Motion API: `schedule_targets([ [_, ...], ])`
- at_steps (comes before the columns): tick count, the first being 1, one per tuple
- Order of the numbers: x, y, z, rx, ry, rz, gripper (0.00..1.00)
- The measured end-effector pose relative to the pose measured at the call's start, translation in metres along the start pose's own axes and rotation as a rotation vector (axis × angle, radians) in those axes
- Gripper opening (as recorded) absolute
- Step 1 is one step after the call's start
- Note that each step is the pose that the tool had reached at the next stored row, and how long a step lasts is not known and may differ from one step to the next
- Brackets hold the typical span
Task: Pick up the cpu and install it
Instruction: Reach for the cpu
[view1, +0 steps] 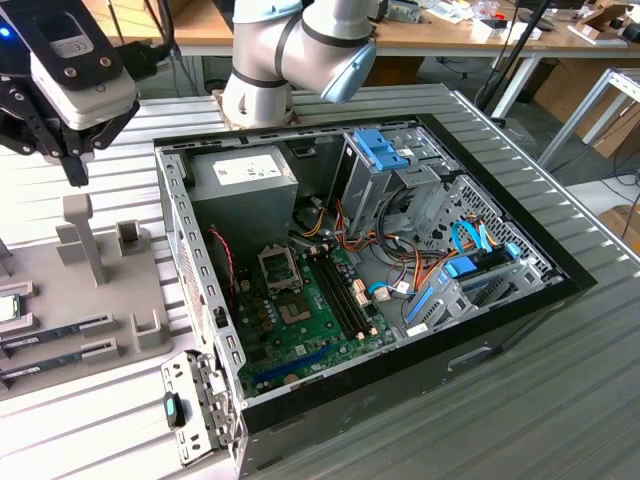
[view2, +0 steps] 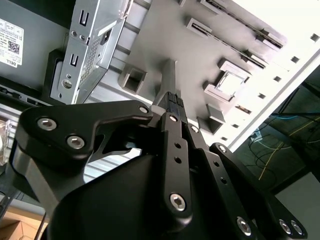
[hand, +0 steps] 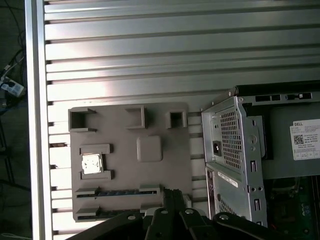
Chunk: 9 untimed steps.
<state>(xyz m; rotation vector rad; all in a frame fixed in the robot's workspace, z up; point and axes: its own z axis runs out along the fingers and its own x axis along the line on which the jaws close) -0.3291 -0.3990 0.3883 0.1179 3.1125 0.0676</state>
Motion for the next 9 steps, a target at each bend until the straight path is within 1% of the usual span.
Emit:
schedule_targets([
  [9,0.0038,-0.0003,-0.0001,0.0000,0.0000,0.000,0.11],
])
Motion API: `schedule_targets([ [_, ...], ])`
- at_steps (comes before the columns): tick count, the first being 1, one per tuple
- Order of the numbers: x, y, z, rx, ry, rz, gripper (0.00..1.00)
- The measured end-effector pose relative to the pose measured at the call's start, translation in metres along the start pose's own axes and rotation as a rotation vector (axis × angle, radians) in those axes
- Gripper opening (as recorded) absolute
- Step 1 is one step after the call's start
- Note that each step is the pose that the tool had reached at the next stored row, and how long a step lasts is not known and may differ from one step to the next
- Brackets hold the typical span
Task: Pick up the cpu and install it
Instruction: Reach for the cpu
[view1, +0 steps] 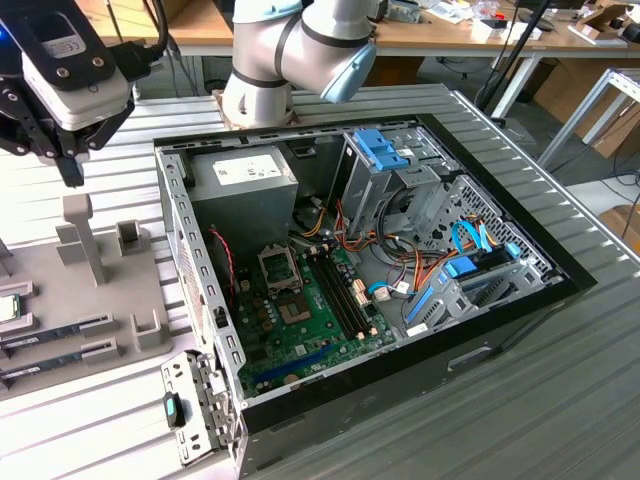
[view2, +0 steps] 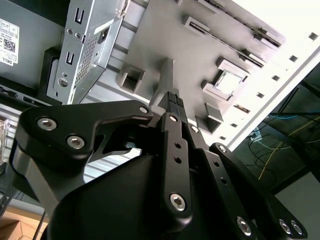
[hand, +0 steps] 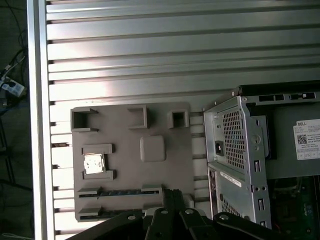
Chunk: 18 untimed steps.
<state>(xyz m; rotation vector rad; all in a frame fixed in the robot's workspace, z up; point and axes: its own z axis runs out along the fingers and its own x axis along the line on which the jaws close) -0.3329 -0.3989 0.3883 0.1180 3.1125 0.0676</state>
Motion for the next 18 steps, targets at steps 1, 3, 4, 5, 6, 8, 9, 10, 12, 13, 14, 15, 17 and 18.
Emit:
schedule_targets([
  [1,0.0003,0.0000,0.0000,0.0000,0.0000,0.000,0.11],
  [3,0.0011,-0.0001,0.0000,0.0000,0.0000,0.000,0.11],
  [4,0.0014,-0.0001,0.0000,0.0000,0.0000,0.000,0.11],
  [5,0.0020,-0.0001,0.0000,0.0000,0.0000,0.000,0.11],
  [6,0.0025,-0.0002,0.0000,-0.0001,0.0000,0.000,0.11],
  [8,0.0034,-0.0003,0.0000,0.0000,0.0000,0.000,0.11],
  [9,0.0038,-0.0003,0.0000,0.0000,0.0000,0.000,0.11],
  [10,0.0043,-0.0003,0.0000,0.0000,0.0000,0.000,0.11],
  [12,0.0054,-0.0004,-0.0001,0.0001,0.0000,0.000,0.11],
  [13,0.0063,-0.0005,-0.0001,0.0000,0.0000,0.000,0.11],
  [14,0.0069,-0.0005,-0.0001,0.0000,0.0000,0.000,0.11],
  [15,0.0075,-0.0006,-0.0001,0.0000,0.0000,0.000,0.11],
  [17,0.0094,-0.0007,-0.0002,0.0000,0.0000,0.000,0.11],
  [18,0.0103,-0.0008,-0.0001,0.0000,0.0000,0.000,0.11],
])
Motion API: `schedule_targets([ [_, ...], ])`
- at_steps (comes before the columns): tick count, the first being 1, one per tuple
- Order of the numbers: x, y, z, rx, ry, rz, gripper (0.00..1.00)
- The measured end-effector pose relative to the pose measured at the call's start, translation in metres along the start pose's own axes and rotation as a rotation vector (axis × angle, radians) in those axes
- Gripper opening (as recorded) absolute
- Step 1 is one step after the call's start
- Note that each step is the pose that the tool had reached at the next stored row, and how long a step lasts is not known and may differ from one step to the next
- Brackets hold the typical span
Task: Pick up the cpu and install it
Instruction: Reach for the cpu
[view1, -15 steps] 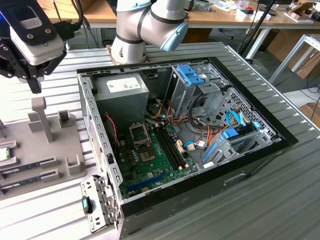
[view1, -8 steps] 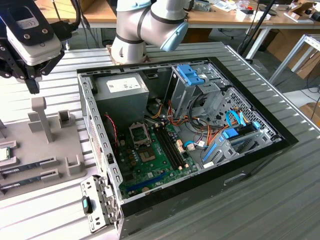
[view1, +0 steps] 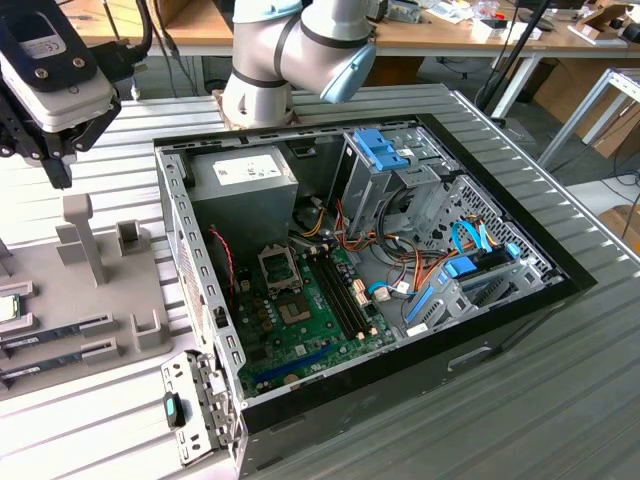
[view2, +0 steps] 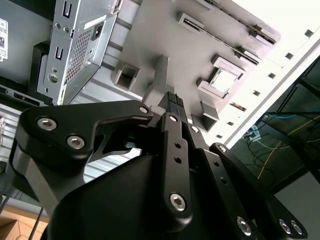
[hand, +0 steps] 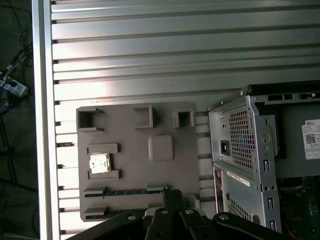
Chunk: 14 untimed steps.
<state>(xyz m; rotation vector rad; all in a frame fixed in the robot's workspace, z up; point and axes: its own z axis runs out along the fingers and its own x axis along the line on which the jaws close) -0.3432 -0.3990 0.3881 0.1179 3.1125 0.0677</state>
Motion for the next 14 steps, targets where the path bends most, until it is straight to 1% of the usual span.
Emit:
schedule_targets([
  [7,0.0056,-0.0004,-0.0001,-0.0001,0.0000,0.000,0.11],
  [14,0.0094,-0.0007,-0.0002,0.0000,0.0000,0.000,0.11],
])
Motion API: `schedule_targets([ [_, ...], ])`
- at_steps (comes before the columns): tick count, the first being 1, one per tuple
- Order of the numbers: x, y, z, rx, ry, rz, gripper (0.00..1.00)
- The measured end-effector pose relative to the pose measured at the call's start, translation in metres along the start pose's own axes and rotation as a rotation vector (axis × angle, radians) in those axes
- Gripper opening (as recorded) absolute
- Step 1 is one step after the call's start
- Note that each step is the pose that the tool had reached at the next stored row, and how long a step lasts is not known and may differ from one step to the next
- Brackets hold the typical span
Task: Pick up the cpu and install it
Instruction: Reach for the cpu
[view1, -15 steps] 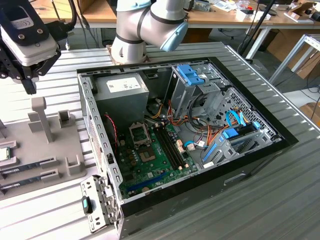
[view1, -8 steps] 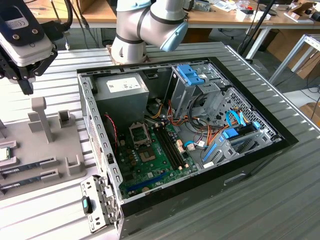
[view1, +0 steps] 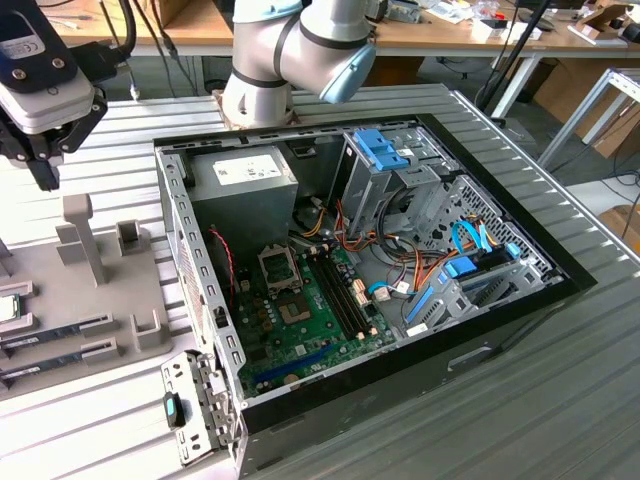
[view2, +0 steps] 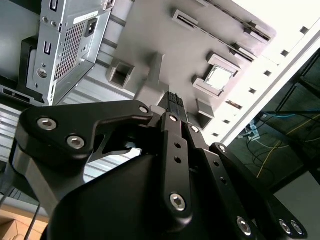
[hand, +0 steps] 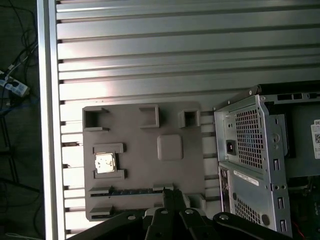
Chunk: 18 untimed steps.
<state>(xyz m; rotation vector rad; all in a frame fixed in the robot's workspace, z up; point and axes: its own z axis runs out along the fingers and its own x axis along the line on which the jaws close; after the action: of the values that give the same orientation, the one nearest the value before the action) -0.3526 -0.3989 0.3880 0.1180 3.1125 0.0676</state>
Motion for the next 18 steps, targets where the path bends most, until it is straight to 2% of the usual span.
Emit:
schedule_targets([
  [5,0.0033,-0.0002,-0.0001,0.0000,0.0000,0.000,0.11],
  [14,0.0136,-0.0010,-0.0001,0.0000,0.0000,0.000,0.11],
  [16,0.0209,-0.0016,0.0001,0.0000,0.0000,0.000,0.11],
  [18,0.0230,-0.0018,0.0003,0.0000,0.0000,0.000,0.11],
])
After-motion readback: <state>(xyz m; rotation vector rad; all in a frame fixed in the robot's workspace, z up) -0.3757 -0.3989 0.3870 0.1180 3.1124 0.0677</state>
